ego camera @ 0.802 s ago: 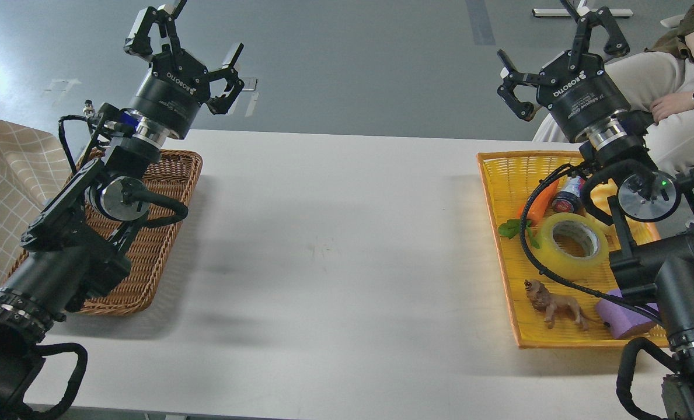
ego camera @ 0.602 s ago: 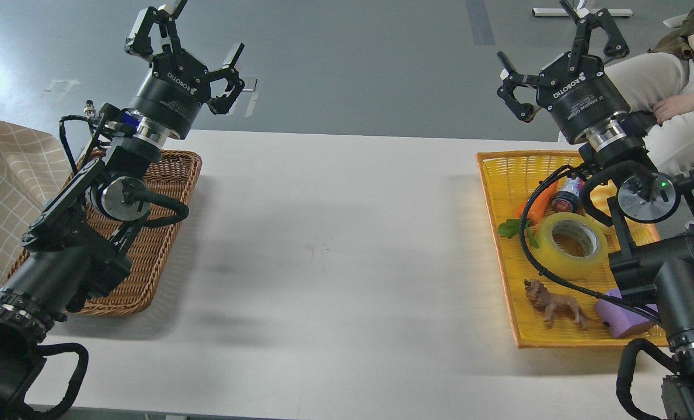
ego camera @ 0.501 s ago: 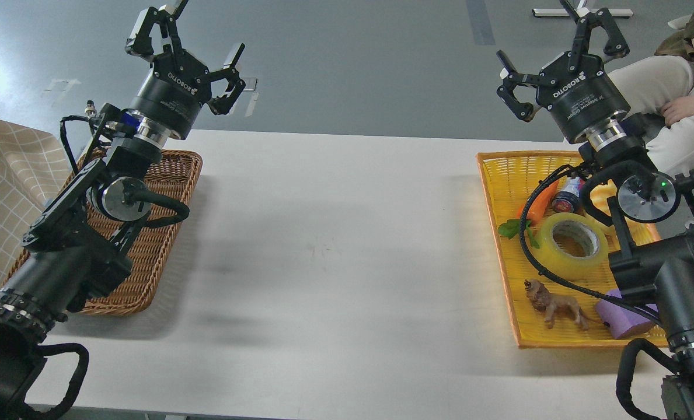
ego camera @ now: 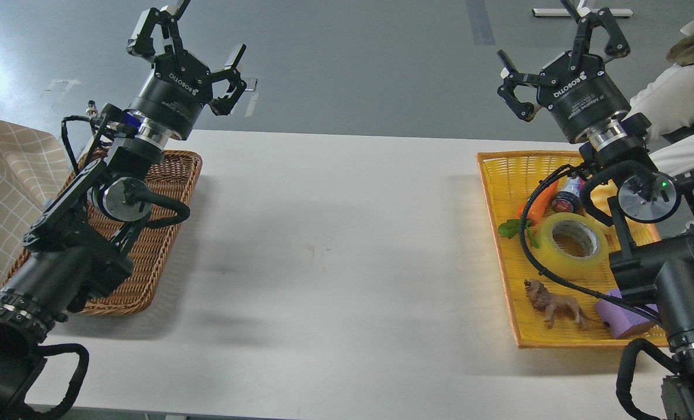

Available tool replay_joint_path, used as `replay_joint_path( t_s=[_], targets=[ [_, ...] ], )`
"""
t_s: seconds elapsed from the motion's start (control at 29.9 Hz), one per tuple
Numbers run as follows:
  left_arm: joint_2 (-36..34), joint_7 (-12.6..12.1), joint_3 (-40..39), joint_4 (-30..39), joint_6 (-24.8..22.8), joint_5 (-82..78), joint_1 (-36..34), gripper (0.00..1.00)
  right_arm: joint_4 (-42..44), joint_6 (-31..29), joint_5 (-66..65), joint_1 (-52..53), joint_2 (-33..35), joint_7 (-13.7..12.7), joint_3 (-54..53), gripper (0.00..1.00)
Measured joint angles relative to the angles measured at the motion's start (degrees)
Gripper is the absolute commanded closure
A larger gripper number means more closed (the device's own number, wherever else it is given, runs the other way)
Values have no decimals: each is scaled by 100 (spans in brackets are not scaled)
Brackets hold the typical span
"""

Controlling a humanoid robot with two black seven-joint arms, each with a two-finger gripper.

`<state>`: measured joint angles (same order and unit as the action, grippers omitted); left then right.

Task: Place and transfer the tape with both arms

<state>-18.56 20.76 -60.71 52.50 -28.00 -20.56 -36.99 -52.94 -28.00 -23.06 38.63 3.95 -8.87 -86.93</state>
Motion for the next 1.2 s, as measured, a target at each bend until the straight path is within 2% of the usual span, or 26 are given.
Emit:
replay_joint_path(
  t_s=[1.2],
  targets=[
    [18,42,-37,24,0,0,7,2,-23,0,0,-10,0,26,-5,0]
  ],
)
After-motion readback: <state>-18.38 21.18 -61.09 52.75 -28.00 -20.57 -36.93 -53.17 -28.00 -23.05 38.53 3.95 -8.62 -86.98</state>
